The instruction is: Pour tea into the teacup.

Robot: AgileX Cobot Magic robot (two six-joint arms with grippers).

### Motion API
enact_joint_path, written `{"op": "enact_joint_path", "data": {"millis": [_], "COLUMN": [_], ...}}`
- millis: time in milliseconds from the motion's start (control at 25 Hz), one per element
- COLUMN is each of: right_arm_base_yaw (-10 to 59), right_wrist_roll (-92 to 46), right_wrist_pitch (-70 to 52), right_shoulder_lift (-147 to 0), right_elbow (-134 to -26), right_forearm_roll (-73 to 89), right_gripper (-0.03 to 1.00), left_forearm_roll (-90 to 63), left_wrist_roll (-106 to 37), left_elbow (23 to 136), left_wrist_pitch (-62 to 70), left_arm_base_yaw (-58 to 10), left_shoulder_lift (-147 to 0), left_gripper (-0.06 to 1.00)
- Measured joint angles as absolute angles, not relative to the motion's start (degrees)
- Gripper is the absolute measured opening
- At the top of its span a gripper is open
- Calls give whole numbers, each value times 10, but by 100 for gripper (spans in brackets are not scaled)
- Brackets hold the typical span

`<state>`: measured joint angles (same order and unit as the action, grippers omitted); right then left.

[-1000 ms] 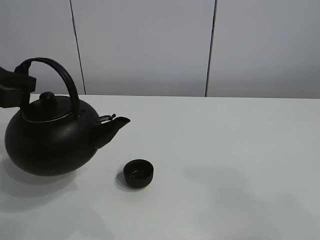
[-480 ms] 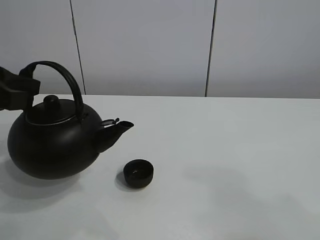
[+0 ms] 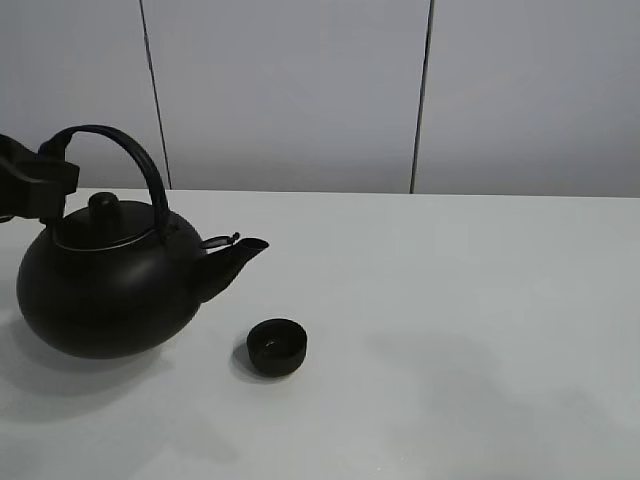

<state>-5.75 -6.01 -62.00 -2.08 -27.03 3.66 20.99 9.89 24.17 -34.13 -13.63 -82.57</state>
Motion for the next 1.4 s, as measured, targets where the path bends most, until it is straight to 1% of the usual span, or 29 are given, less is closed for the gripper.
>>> {"op": "enact_joint_path", "data": {"millis": [240, 560, 840, 1160, 1400], "right_arm_base_yaw": [-57, -57, -57, -57, -57], "right_wrist_roll": [-60, -60, -60, -60, -60], "right_wrist_pitch": [-620, -619, -620, -620, -620], "right_shoulder_lift": [-21, -21, -21, -21, -21], "right_elbow": [-270, -270, -270, -270, -270], "right_forearm_roll": [37, 37, 37, 37, 37], "right_gripper": [47, 47, 47, 47, 47], "left_forearm_roll": [114, 60, 53, 94, 68], "left_wrist_roll": [46, 23, 19, -11, -28], "left_elbow": [242, 242, 242, 242, 242], "left_wrist_pitch": [-311, -301, -300, -309, -321], "left_arm_base_yaw": [-161, -174, -179, -183, -187], "left_shoulder_lift": [-826, -826, -826, -826, -850], "left_gripper": [13, 13, 13, 13, 13]}}
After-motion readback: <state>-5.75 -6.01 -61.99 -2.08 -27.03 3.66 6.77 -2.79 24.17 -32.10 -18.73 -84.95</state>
